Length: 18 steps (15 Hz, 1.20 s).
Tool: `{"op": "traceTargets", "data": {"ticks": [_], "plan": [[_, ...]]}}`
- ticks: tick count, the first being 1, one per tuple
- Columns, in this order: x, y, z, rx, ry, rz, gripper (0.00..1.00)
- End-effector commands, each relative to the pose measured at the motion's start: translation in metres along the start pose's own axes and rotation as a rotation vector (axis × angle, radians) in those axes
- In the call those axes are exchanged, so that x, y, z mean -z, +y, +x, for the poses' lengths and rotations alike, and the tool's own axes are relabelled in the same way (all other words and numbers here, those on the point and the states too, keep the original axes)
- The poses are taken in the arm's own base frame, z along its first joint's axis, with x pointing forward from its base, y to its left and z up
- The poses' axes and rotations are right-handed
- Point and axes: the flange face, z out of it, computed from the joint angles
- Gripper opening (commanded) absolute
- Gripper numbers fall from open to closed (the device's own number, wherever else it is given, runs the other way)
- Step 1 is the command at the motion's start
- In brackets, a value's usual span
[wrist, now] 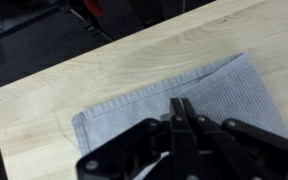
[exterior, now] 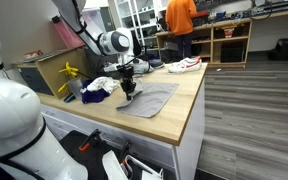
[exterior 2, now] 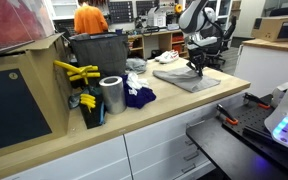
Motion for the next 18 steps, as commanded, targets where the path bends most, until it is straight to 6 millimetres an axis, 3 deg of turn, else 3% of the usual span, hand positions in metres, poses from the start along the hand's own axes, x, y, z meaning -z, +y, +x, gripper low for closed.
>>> {"op": "traceTargets", "data": {"ticks": [1,6,13,18], "plan": [[0.002,0.024,-0.015,-0.064,0.026,-0.001,0.01],[0.005,0.041,-0.018,-0.113,0.028,0.000,0.01],[0.020,0.049,-0.014,-0.105,0.050,0.022,0.01],[0.015,0.064,-0.009,-0.132,0.038,0.039,0.01]]}}
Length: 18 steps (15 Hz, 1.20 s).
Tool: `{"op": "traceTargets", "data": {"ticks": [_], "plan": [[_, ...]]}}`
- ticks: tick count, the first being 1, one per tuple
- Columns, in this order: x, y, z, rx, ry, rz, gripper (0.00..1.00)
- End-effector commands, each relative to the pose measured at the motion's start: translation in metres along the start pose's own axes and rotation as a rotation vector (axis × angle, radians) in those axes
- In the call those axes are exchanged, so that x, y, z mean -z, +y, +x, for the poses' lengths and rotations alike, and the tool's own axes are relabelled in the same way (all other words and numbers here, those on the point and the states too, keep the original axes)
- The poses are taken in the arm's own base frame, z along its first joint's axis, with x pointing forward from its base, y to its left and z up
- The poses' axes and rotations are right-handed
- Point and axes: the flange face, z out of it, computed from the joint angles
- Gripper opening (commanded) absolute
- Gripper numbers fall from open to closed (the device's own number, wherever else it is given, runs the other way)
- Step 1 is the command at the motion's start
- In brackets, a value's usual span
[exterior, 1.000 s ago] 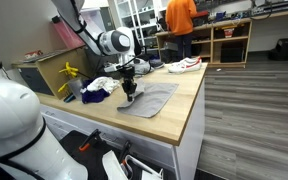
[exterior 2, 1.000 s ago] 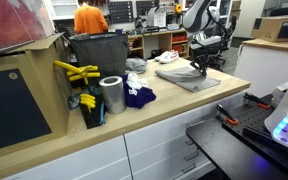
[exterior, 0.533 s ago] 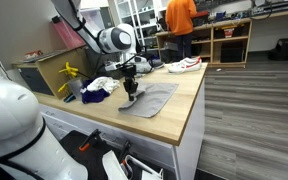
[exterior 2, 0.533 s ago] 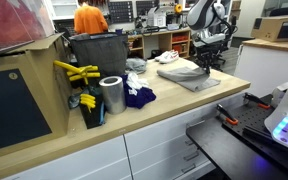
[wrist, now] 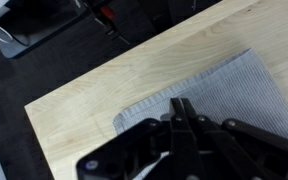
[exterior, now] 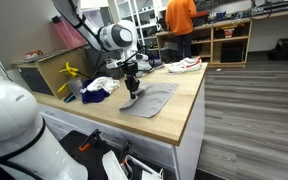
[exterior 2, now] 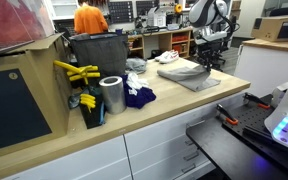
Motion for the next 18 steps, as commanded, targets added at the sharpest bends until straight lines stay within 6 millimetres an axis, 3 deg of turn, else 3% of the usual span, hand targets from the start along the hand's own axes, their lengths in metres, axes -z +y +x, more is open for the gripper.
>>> {"op": "traceTargets", "data": {"ticks": [1,8,18], "plan": [[0.000,0.018,0.002,-0.026,0.005,0.020,0.01],[-0.005,0.046,0.012,-0.099,-0.005,0.023,0.01],[0.004,0.042,0.019,-0.174,0.073,-0.090,0.01]]}}
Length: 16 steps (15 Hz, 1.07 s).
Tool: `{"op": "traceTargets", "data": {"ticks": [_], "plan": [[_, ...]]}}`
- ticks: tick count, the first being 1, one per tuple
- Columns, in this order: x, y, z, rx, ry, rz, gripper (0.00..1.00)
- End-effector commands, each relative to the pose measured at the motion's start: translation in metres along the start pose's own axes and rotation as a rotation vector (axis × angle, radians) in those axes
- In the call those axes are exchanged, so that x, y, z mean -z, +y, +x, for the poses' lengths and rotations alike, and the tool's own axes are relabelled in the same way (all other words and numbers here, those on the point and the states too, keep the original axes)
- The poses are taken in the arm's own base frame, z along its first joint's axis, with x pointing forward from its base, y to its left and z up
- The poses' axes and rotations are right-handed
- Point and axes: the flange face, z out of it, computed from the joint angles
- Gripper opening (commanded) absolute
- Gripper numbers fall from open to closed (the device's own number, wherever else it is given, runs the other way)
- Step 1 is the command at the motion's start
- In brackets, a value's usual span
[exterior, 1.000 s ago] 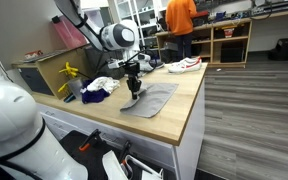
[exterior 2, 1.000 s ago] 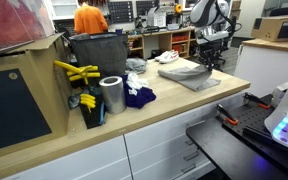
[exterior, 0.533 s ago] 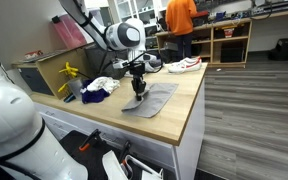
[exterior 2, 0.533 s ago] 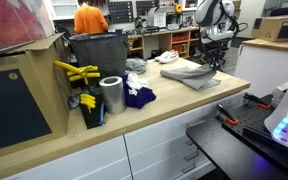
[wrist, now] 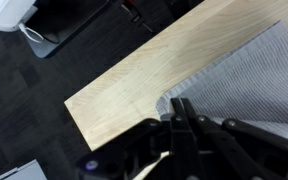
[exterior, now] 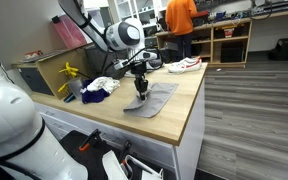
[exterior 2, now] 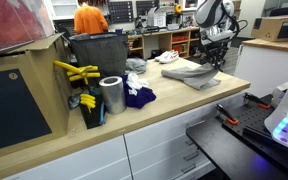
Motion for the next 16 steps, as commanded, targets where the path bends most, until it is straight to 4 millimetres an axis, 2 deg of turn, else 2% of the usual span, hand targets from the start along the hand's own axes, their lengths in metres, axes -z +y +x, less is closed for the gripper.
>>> {"op": "traceTargets", "data": {"ticks": [1,4,6,12,15,16], "plan": [[0.006,-0.003,-0.001,-0.037,0.044,-0.044,0.01],[0.003,-0.005,-0.002,-0.052,0.055,-0.069,0.01],[0.002,-0.004,-0.003,-0.063,0.060,-0.075,0.30],[0.007,-0.010,-0.006,-0.065,0.080,-0.082,0.73],[0.015,-0.033,-0.015,-0.010,0.093,-0.063,0.95],[0.016,-0.045,-0.016,0.015,0.100,-0.057,1.00]]}}
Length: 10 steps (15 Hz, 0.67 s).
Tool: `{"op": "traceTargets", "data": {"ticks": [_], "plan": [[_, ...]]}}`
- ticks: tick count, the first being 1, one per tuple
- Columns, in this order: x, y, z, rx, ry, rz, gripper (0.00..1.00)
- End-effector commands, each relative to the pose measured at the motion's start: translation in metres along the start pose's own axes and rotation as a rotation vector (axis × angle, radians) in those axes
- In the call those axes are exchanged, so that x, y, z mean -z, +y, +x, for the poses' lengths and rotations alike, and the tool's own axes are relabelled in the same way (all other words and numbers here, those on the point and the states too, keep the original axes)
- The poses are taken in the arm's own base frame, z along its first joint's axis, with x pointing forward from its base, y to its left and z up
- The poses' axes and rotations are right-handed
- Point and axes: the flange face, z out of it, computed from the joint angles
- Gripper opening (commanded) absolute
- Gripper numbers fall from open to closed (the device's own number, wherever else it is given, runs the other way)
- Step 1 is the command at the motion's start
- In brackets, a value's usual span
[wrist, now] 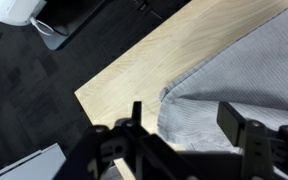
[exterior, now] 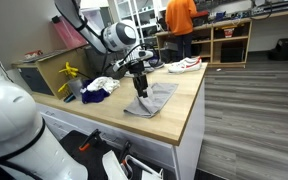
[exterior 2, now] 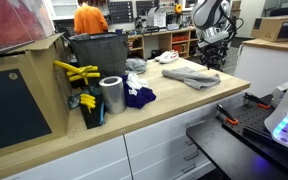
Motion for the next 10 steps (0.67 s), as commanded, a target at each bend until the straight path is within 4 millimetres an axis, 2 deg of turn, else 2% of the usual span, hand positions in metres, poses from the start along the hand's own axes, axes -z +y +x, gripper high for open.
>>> {"op": "traceTargets", "data": {"ticks": [1,5,6,10], "plan": [[0.020,-0.034,-0.011,0.059,0.039,0.019,1.00],[0.042,-0.070,-0.008,0.080,0.094,0.027,1.00],[0.033,-0.056,-0.016,0.099,0.074,0.018,1.00],[0.032,-0.060,-0.016,0.103,0.073,0.015,1.00]]}}
